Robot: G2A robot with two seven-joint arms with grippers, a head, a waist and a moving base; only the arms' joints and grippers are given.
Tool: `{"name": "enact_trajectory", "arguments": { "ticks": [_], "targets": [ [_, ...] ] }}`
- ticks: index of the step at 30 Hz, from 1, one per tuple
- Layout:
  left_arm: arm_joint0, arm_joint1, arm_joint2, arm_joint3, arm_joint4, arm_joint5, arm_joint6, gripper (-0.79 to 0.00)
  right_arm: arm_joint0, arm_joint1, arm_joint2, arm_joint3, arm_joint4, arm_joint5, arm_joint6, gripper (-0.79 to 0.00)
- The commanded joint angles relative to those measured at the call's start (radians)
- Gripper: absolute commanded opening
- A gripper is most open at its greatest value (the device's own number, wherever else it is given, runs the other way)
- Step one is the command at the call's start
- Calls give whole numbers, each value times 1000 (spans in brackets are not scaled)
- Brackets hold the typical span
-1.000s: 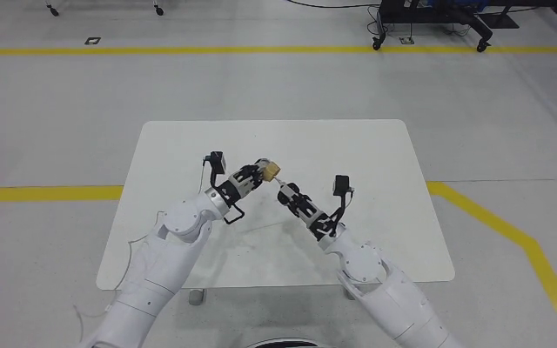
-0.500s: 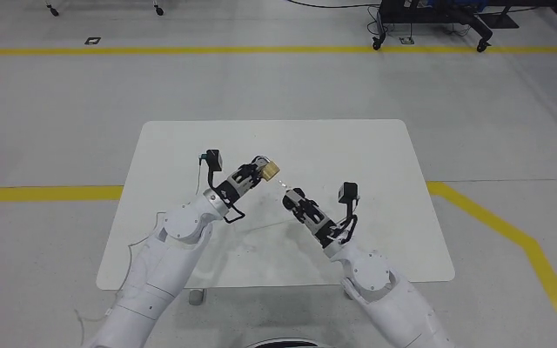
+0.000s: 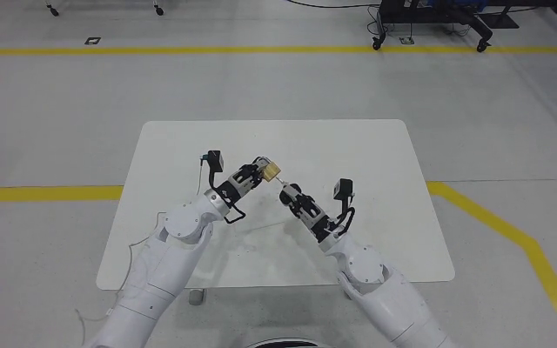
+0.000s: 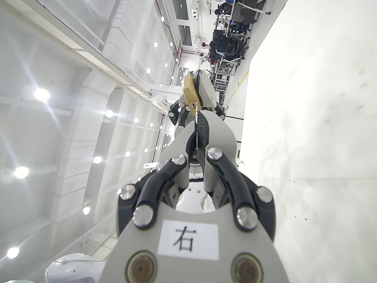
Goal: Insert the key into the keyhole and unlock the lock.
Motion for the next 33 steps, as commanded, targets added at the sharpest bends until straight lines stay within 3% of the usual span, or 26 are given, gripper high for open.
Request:
{"name": "enact_trajectory", "arguments": {
  "ticks": [1,23,33],
  "targets": [
    [0,-1,0,1,1,1,-4,-785,0,-1,0,1,-2,-1,0,-785],
    [-3,-8,-3,10,8,6,-24,-785,7,-16,-8,5,-23,13,0,-785],
    [-11,-10,-15,21,-27,53,-38,-785,-8,-16,5,0,-35,3,30,-785]
  ]
}}
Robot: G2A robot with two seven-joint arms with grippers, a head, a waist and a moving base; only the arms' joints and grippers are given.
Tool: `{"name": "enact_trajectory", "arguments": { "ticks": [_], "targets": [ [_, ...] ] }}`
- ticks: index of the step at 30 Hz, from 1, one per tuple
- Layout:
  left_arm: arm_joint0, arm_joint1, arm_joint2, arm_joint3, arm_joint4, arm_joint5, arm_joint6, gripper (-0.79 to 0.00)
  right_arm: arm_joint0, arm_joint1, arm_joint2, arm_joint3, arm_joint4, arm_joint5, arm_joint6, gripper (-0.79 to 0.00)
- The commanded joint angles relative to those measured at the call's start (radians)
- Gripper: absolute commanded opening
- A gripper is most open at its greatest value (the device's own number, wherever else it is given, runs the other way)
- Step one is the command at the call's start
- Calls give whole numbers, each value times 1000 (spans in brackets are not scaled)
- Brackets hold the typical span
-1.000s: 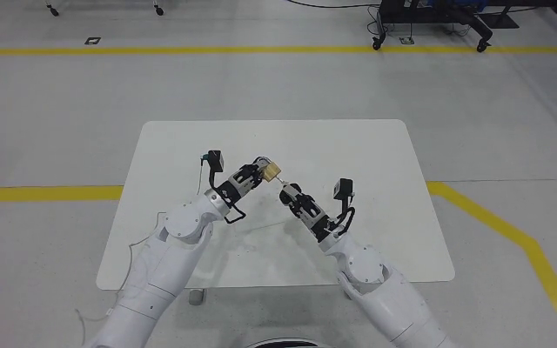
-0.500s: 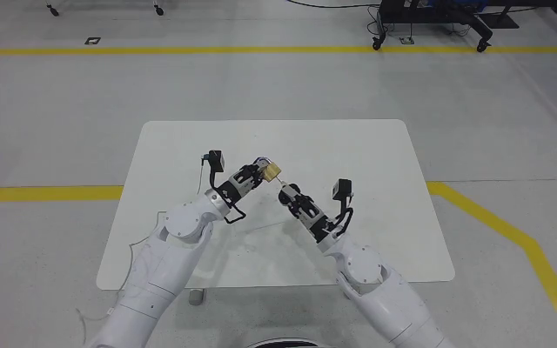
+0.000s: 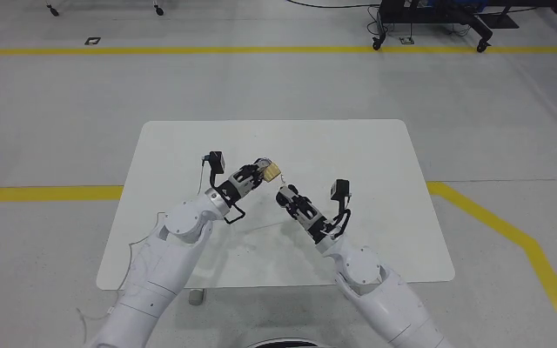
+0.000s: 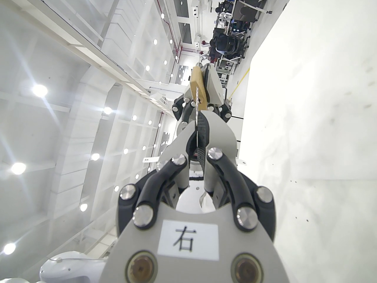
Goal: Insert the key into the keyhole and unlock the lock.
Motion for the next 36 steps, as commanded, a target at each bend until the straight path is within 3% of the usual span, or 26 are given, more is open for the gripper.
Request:
{"name": "enact_trajectory", "arguments": {
  "ticks": [1,7,12,17,36],
  "targets": [
    [-1,0,-4,2,-7,6,-6,-785,-3,3,4,1,0,1,36,-785],
    [-4,3,-32,11,-111,85,-90,-785,-38,19,61,-13,46,-22,153,-785],
    [-39,4,-23,51,-176,286,-187,-785,-50,23,63,-13,85,-16,229,-785],
    [-47,3,-15,58,-162,287,-181,-785,-40,21,50,-4,114,-5,260,-785],
    [-45,5,-10,53,-136,261,-190,-785,-11,12,43,26,105,26,201,-785]
  ]
}}
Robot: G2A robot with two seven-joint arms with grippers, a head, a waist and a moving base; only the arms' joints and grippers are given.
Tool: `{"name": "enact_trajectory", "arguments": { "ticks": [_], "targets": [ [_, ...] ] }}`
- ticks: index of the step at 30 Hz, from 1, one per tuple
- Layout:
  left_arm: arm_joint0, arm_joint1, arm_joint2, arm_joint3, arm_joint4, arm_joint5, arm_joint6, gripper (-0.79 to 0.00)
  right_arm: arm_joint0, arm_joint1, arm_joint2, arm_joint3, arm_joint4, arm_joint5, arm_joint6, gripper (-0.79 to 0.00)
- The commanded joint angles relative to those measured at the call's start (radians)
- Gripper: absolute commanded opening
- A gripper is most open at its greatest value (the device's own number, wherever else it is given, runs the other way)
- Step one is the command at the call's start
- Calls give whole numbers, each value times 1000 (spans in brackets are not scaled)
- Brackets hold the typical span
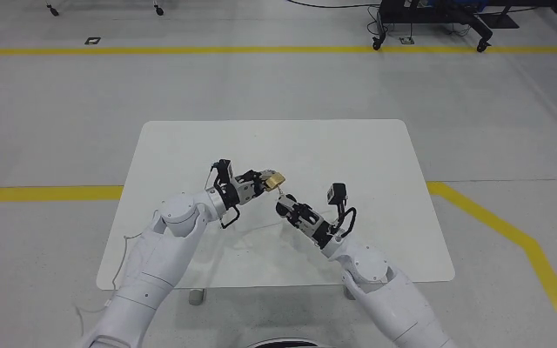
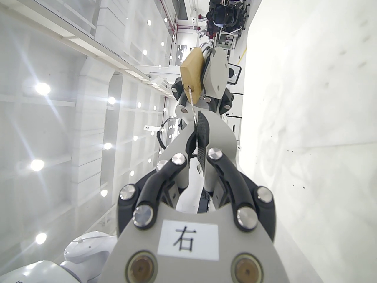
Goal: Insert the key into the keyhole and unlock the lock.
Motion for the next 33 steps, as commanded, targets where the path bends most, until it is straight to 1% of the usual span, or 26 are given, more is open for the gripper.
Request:
{"name": "enact_trajectory", "arguments": {
  "ticks": [1,6,13,33],
  "targets": [
    [-1,1,0,-1,11,-2,5,-785,0,0,-1,-2,0,2,4,-785],
    [1,3,7,-10,67,-30,31,-785,-7,4,11,-15,-1,16,31,-785],
    [8,4,12,-20,96,-64,34,-785,-27,10,33,-39,-3,40,35,-785],
    [6,4,11,-20,112,-70,39,-785,-13,6,20,-28,8,73,39,-785]
  ]
}}
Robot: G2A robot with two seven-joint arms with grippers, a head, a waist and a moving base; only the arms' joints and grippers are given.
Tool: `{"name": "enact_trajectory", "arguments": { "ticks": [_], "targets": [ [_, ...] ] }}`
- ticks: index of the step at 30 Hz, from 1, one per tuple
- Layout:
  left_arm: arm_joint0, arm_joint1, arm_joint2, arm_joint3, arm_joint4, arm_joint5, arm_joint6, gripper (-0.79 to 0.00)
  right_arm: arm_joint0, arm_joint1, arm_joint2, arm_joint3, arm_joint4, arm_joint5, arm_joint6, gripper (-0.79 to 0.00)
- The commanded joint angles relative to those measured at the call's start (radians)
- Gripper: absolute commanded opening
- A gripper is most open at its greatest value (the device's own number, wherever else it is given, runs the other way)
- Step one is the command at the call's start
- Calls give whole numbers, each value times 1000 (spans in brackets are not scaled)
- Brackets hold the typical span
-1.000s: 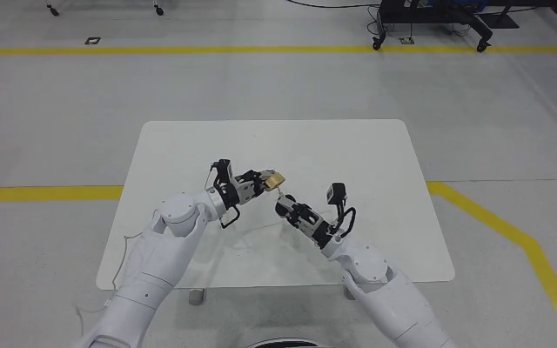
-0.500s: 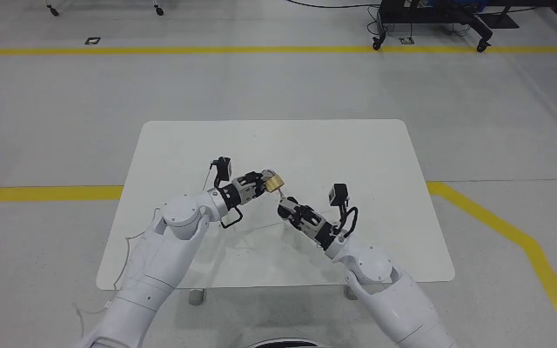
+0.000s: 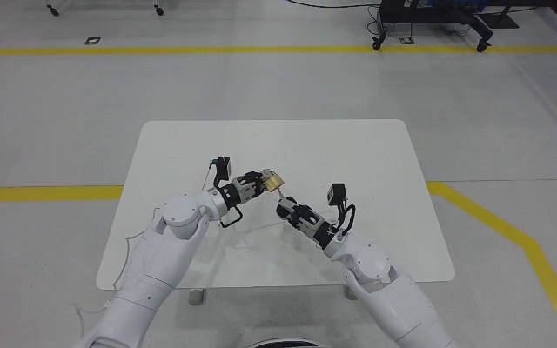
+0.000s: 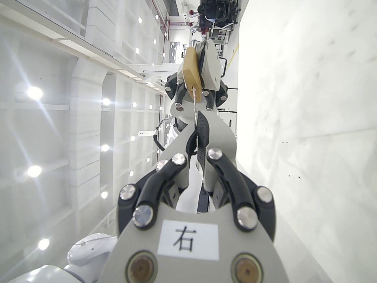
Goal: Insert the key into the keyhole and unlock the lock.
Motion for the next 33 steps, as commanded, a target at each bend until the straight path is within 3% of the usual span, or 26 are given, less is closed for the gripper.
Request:
{"name": "enact_trajectory", "arguments": {
  "ticks": [1,33],
  "targets": [
    [0,0,0,1,1,-1,1,-785,-2,0,0,-2,2,-2,4,-785],
    [2,2,9,-5,54,-31,-14,-785,-10,7,8,-15,-91,23,-2,-785]
  ]
}}
